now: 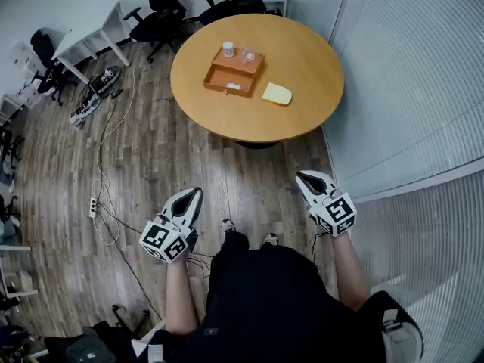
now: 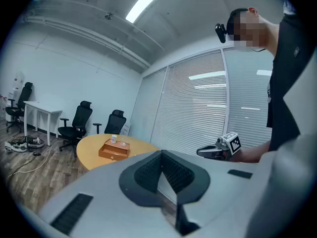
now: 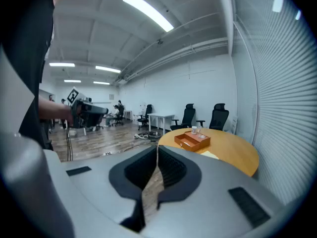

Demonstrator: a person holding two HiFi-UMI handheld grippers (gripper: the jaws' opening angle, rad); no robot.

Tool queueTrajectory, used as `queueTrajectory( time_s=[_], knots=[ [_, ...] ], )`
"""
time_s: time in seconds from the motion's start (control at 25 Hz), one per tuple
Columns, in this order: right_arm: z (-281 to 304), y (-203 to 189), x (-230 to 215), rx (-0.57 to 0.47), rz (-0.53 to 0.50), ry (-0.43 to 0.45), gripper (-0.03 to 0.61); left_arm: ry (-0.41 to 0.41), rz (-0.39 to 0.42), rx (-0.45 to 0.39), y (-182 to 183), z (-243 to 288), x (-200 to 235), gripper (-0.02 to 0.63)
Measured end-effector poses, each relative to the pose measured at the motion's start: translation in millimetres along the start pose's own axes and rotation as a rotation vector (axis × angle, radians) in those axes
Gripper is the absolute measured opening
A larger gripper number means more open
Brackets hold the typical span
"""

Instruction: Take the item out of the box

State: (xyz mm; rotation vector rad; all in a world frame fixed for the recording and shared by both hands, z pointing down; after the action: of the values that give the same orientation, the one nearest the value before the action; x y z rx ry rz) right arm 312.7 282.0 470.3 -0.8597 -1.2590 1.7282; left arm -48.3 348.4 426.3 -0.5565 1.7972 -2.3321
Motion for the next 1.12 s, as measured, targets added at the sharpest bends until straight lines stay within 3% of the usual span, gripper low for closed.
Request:
queueTrajectory(
  time_s=[0.28, 0.52, 1.12],
  knots=[
    [6, 5, 5, -0.025, 0.005, -0.01, 0.011, 0.004, 0.061, 0.025, -1, -3, 4, 0.006],
    [23, 9, 0, -0.017, 0.02, -0.006, 0.011, -0.014, 0.046, 0.018, 4, 8, 15, 0.006],
    [80, 25, -7, -0.042, 0.044, -0.143, 0.012, -0.094, 0.027, 0.017, 20, 37, 89, 0.006]
  ],
)
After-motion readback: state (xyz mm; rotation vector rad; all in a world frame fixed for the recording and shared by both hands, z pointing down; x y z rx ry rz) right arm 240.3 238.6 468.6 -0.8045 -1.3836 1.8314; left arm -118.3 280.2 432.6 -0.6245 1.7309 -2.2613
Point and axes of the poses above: the fingertips, and each gripper's own axes: z forward along the fingers, x to its left, y out of its top, the point moved 8 cm from there along -z, backward along the fingers, and after that the axes turned 14 degrees about y, right-handed, at the moved point
